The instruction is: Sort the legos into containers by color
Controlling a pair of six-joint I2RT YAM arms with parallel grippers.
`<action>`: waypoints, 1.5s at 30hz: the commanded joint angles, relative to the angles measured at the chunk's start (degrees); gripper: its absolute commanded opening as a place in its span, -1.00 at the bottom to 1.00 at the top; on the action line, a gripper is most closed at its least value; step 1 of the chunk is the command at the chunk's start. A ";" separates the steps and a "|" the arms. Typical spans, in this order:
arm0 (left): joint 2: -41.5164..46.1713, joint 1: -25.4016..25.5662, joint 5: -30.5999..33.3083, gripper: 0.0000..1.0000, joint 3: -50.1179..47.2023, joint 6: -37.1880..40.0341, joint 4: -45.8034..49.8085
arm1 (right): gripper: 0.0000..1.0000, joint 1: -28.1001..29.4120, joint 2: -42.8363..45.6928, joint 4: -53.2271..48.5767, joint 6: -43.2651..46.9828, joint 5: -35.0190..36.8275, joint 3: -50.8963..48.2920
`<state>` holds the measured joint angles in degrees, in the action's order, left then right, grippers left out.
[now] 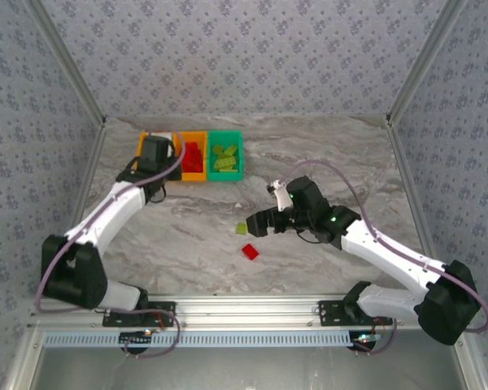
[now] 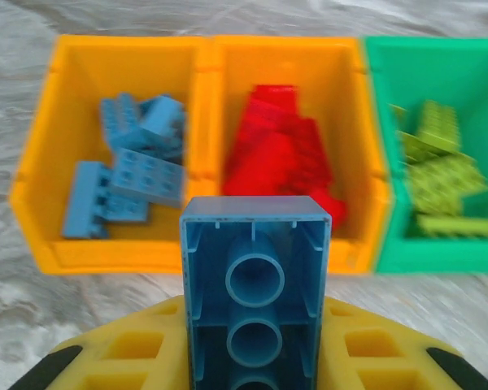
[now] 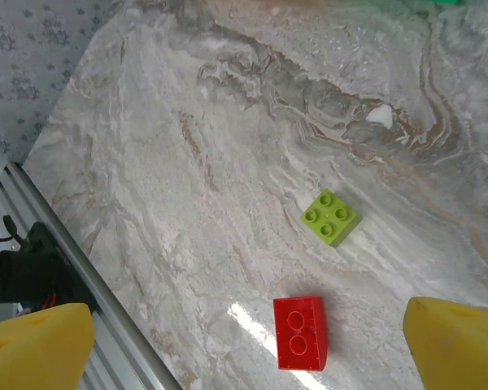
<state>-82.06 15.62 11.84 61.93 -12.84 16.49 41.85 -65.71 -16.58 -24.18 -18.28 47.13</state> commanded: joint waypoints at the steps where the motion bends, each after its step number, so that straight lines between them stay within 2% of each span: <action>1: -6.47 -4.58 0.67 -0.42 6.18 1.80 -3.65 | 1.00 0.27 -0.36 -1.70 0.49 -0.22 2.70; 7: -21.80 -9.23 -0.77 -0.36 20.03 3.04 0.45 | 1.00 0.17 -1.34 -2.05 0.52 0.35 3.31; 9: -25.33 -10.14 -0.79 -0.22 23.43 3.55 1.51 | 1.00 0.19 -1.61 -2.36 0.39 0.35 3.40; 11: -27.39 -10.69 -1.07 0.02 25.77 4.43 2.08 | 1.00 0.27 -1.57 -2.47 0.15 0.56 3.03; 14: -27.37 -10.70 -2.51 0.11 26.77 4.80 3.49 | 1.00 0.33 -1.57 -3.10 -0.09 0.96 2.63; 16: -24.72 -10.62 -4.82 0.12 24.65 4.05 2.93 | 1.00 0.35 -1.59 -3.18 -0.08 1.75 2.23; 19: -16.11 -9.64 -10.03 0.11 16.91 1.45 0.13 | 1.00 0.44 -2.21 -3.07 -0.25 2.98 1.95; 21: -8.32 -7.77 -13.43 0.11 10.58 -0.24 -2.03 | 1.00 0.86 -2.78 -2.78 -0.26 5.05 1.77; 23: -0.07 -3.81 -14.89 0.10 4.15 -0.89 -4.02 | 1.00 1.77 -4.21 -2.89 0.22 8.45 1.99; 26: 8.75 3.85 -13.96 0.09 -2.05 0.39 -2.84 | 1.00 3.16 -7.41 -3.05 1.15 10.86 2.86; 29: 15.68 11.60 -10.23 0.09 -8.16 2.00 -1.54 | 1.00 5.21 -11.94 -3.42 2.07 12.00 4.67; 33: 22.38 18.28 -6.59 0.05 -16.29 2.12 -1.48 | 0.96 8.42 -19.18 -3.13 1.26 16.61 7.66; 37: 25.89 21.80 -5.82 0.07 -25.06 5.01 -5.90 | 0.90 11.28 -28.29 -3.02 1.48 20.95 12.27; 41: 27.64 22.25 -3.21 0.34 -31.07 6.97 -10.69 | 0.75 13.01 -36.25 -4.97 1.15 26.82 17.73; 45: 29.75 22.34 -0.08 0.58 -30.87 7.48 -8.69 | 0.60 14.93 -41.69 -7.29 -0.31 33.55 20.67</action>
<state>-55.29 37.67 7.99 30.48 -6.42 11.42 55.68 -104.86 -19.86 -23.16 7.31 65.63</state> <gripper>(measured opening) 0.771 0.811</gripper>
